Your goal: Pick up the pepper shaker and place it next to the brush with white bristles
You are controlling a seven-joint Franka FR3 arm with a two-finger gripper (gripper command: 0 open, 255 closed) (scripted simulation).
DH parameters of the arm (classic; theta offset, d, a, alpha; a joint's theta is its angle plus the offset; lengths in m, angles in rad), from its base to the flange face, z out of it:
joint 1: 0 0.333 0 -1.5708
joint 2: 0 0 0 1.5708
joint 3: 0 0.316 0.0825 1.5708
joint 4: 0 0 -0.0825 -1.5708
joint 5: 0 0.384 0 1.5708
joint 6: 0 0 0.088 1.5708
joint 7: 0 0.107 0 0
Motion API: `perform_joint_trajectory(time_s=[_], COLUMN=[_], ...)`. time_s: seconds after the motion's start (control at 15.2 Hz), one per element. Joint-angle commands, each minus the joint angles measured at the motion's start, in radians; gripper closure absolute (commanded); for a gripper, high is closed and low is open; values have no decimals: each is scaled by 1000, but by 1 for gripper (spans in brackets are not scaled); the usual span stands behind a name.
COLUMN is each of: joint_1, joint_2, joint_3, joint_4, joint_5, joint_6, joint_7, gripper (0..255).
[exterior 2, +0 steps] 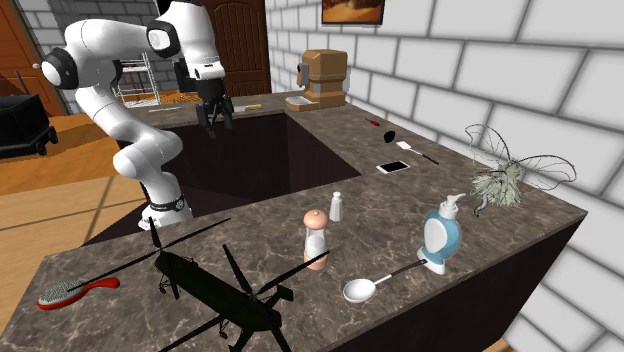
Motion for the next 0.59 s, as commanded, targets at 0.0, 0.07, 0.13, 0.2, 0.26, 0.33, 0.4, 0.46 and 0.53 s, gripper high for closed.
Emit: perform_joint_trajectory(time_s=[0.0,0.07,0.13,0.2,0.26,0.33,0.4,0.46,0.53], joint_1=[0,3,7,10,13,16,19,22,24], joint_2=[0,28,56,86,116,147,179,211,244], joint_3=[0,4,7,11,15,19,23,27,31], joint_4=[0,-2,-3,-2,0,4,9,15,23], joint_5=[0,1,1,2,2,2,2,2,1], joint_6=[0,32,63,94,125,154,183,212,239], joint_7=[0,-2,-3,-5,-6,-7,-9,-10,-11], gripper=[0,0,0,0,0,0,0,0,0])
